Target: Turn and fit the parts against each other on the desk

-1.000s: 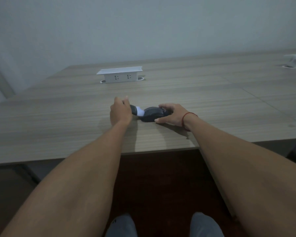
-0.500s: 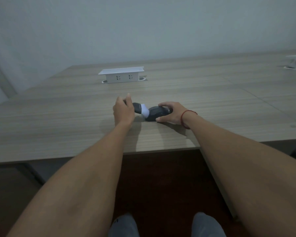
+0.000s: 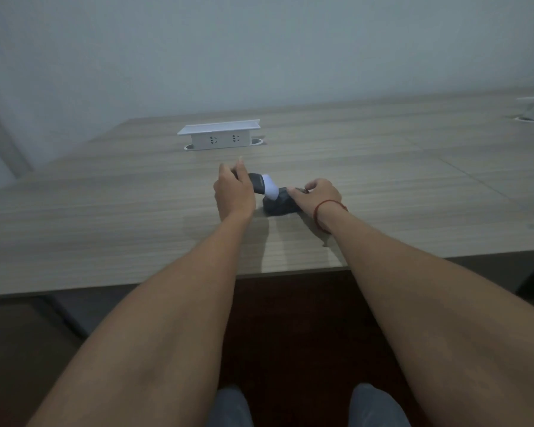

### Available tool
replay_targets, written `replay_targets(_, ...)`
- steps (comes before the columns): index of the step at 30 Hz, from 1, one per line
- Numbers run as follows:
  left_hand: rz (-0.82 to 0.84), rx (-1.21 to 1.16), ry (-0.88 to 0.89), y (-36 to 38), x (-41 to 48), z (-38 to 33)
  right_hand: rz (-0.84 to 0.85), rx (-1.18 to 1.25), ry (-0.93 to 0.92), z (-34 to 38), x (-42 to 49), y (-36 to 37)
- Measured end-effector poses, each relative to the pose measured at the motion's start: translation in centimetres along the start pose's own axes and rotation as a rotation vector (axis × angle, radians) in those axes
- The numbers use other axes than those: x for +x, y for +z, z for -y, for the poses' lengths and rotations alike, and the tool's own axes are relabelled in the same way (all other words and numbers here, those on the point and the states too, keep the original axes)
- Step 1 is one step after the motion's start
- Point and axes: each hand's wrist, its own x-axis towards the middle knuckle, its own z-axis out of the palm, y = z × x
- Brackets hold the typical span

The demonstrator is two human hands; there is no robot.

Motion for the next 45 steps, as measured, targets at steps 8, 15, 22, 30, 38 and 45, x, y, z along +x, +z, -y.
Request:
replay_targets(8, 0.025, -0.094, -0.038, 0.3, 0.5, 0.8, 0.237, 0.298, -0.037, 0.2, 0.8, -0.7)
replay_targets(15, 0.089, 0.173, -0.037, -0.4, 1.4, 2.8, 0.277, 0.222, -0.088, 0.0, 1.3, -0.4)
replay_targets(22, 0.127, 0.061, 0.043, -0.3, 0.6, 1.6, 0.180, 0.212, -0.054, -0.1, 0.7, 0.6)
replay_targets(30, 0.058, -0.003, 0.081, -0.4, 0.7, 0.8, 0.127, 0.165, -0.108, -0.6, 1.0, 1.3)
replay_targets(38, -0.064, 0.004, -0.042, -0.8, 0.8, 2.2, 0.247, 0.154, -0.159, 0.2, -0.4, 0.3)
replay_targets(45, 0.086, 0.078, 0.066, 0.4, 0.6, 2.1, 0.243, 0.038, -0.130, 0.3, -1.7, -1.0)
